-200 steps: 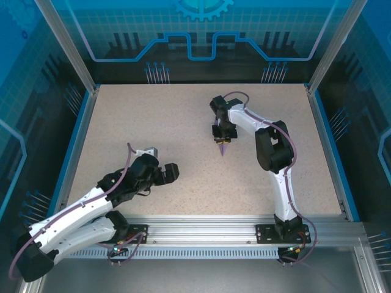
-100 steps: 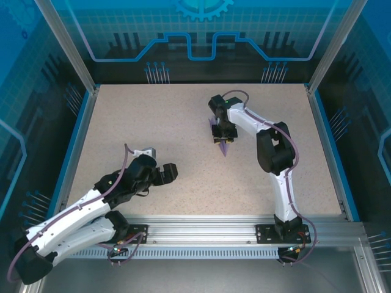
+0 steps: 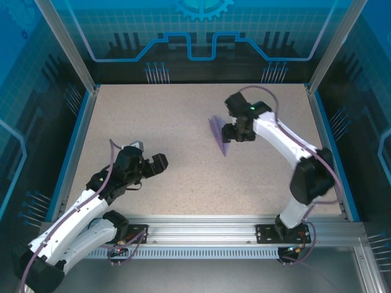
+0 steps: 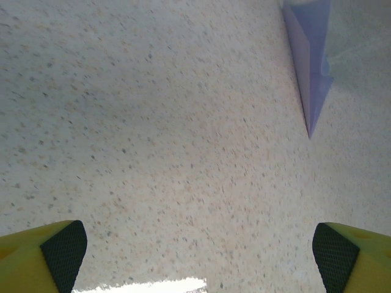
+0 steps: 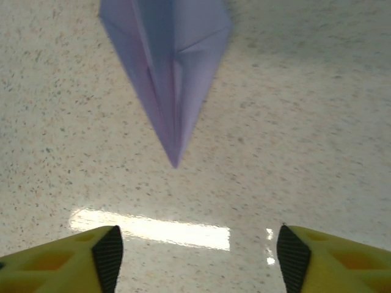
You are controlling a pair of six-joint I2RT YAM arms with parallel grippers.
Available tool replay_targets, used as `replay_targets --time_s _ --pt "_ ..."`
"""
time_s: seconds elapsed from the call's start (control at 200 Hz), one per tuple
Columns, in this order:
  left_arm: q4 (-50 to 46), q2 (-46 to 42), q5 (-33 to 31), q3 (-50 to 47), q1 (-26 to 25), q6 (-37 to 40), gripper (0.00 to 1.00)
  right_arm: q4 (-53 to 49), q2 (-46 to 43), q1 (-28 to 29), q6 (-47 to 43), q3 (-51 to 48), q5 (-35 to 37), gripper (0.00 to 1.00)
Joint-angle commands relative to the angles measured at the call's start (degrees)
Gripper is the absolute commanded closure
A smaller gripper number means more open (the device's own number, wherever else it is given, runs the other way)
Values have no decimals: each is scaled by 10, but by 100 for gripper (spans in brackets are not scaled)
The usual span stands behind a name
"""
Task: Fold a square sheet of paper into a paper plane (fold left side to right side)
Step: Place the paper plane at the center of the table, then reset both arms
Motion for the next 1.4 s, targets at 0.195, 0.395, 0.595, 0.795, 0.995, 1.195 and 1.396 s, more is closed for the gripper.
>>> replay_targets --time_s 0.195,0.395,0.595,0.795,0.995,1.195,1.396 --pt "84 10 -134 22 113 107 1 218 -276 -113 -44 -298 41 0" --pt "273 38 -317 -74 117 201 1 382 -335 -168 -94 -446 55 0" --pt "385 112 -319 -116 142 280 1 595 -321 -185 -167 -561 77 0" --pt "563 207 -223 -166 169 357 1 847 -284 -203 -205 -645 26 0" --pt "724 283 -129 -193 195 392 1 973 -213 -216 -245 -648 -20 0" --pt "822 357 -57 -198 207 428 1 1060 -103 -220 -264 -636 -68 0" --pt "804 421 11 -160 221 441 1 992 -77 -233 -249 -587 -63 0"
